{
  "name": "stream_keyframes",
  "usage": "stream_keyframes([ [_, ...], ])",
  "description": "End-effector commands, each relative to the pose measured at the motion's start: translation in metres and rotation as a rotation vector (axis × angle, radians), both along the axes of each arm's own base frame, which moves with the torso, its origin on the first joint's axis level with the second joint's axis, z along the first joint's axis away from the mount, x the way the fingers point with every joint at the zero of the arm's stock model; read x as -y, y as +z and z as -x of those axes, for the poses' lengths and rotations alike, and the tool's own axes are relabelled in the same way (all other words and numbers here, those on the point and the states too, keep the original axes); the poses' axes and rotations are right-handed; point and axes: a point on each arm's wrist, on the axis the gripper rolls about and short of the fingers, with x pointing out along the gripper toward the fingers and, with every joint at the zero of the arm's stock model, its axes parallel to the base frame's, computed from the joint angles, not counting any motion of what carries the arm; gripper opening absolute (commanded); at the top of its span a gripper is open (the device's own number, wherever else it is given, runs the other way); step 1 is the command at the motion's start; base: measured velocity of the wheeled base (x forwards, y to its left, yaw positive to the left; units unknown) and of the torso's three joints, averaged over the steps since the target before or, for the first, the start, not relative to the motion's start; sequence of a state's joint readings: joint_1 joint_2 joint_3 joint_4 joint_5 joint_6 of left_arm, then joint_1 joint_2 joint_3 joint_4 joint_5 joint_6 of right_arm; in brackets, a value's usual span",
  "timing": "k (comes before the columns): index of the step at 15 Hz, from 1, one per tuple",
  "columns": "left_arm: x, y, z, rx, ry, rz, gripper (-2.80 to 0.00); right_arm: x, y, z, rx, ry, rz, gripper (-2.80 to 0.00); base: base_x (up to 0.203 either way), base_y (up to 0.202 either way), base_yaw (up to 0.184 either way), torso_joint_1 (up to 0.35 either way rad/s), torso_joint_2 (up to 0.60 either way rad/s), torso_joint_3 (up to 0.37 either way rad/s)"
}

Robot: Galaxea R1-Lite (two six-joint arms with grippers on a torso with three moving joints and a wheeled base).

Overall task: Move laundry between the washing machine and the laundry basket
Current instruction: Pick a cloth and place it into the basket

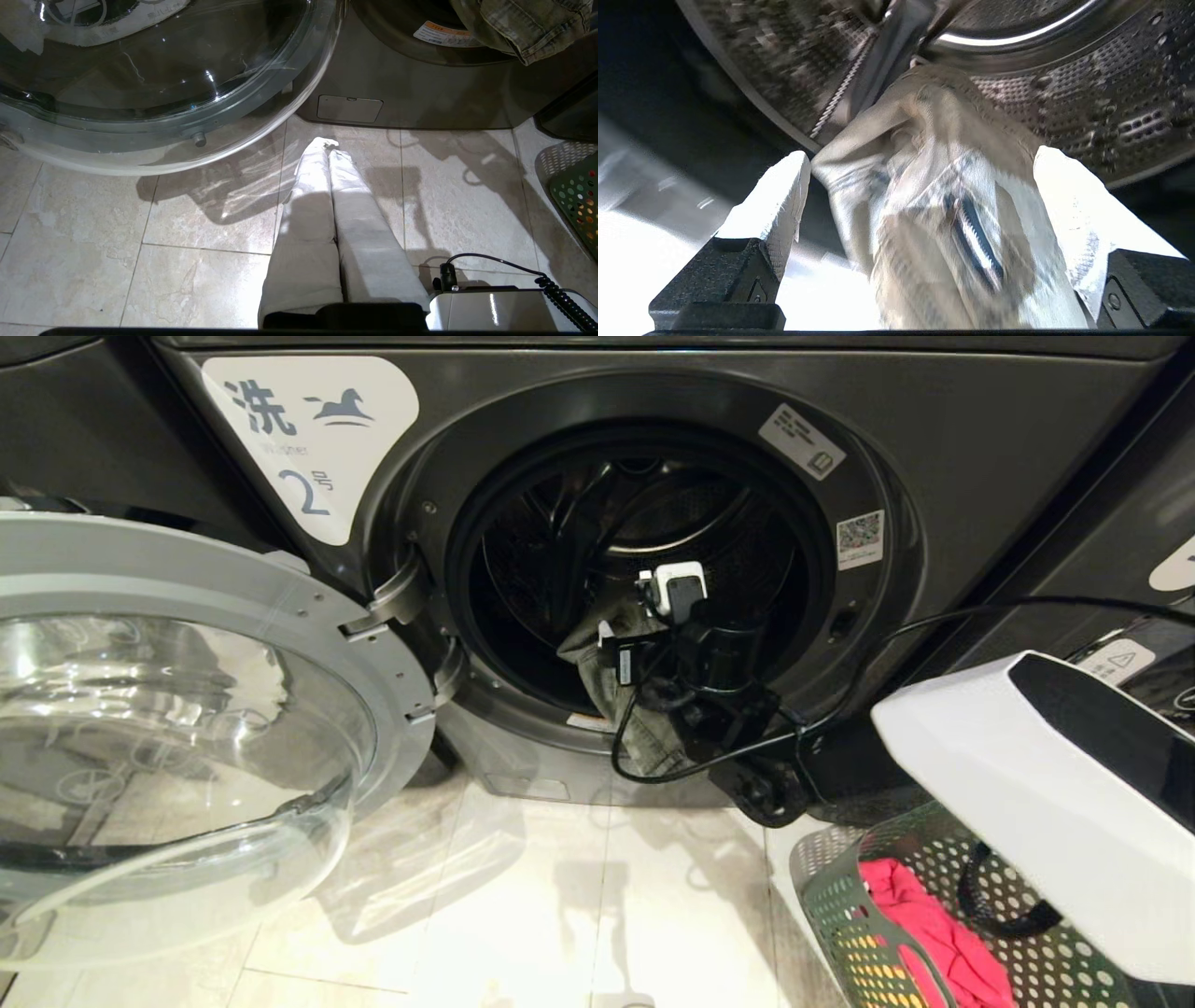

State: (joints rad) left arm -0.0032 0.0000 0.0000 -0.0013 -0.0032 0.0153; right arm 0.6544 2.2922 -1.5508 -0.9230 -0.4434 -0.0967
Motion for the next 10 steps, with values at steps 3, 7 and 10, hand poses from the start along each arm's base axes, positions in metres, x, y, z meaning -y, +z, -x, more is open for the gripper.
stream_keyframes([
  [3, 0.0, 0.0, 0.0, -0.001, 0.0, 0.0, -2.8, 0.022, 0.025, 0.061, -0.047, 0.051, 0.032, 0.0, 0.0, 0.0, 0.0, 0.0, 0.0, 0.0],
  [7, 0.0, 0.0, 0.0, -0.001, 0.0, 0.0, -2.8, 0.044, -0.015, 0.096, -0.257, 0.072, 0.196, 0.0, 0.0, 0.0, 0.0, 0.0, 0.0, 0.0],
  [10, 0.0, 0.0, 0.0, -0.001, 0.0, 0.0, -2.8, 0.045, -0.043, 0.092, -0.333, 0.059, 0.234, 0.0, 0.0, 0.0, 0.0, 0.0, 0.0, 0.0],
])
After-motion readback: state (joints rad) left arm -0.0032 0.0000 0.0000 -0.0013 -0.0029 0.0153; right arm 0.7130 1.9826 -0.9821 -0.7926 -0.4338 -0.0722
